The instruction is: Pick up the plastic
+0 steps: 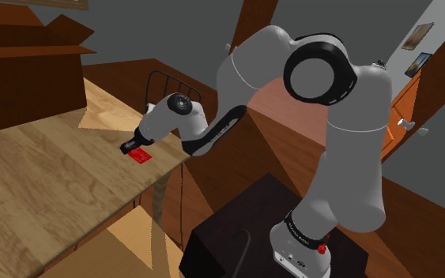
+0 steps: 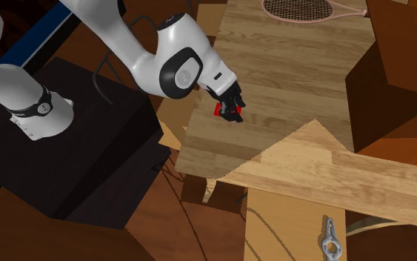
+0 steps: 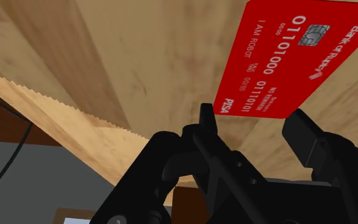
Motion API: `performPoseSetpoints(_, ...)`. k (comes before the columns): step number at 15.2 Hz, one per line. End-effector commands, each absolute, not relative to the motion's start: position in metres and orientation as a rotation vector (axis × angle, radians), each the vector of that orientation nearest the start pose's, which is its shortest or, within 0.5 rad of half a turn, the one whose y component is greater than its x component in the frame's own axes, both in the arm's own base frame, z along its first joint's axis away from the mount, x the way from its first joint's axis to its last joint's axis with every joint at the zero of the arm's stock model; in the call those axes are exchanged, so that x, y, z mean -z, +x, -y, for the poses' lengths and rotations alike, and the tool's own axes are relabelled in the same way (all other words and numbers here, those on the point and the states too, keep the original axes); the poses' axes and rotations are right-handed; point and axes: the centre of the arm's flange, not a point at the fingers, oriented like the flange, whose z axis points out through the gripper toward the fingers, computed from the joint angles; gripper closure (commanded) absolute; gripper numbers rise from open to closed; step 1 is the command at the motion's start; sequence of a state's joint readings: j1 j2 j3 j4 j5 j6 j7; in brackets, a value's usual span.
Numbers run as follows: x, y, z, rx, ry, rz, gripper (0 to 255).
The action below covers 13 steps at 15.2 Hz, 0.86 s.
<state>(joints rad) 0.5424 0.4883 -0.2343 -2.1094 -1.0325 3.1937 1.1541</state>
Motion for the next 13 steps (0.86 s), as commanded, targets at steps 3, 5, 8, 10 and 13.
performPoseSetpoints(3, -0.244, 0.530, -0.257, 0.877, -2.921, 0.381, 255)
performPoseSetpoints(5, -0.255, 0.530, -0.257, 0.877, -2.921, 0.381, 255)
performPoseSetpoints(8, -0.270, 0.530, -0.257, 0.877, -2.921, 0.381, 255)
performPoseSetpoints(10, -0.281, 0.530, -0.257, 0.877, -2.921, 0.381, 255)
performPoseSetpoints(13, -0.287, 0.530, -0.257, 0.877, -2.921, 0.381, 255)
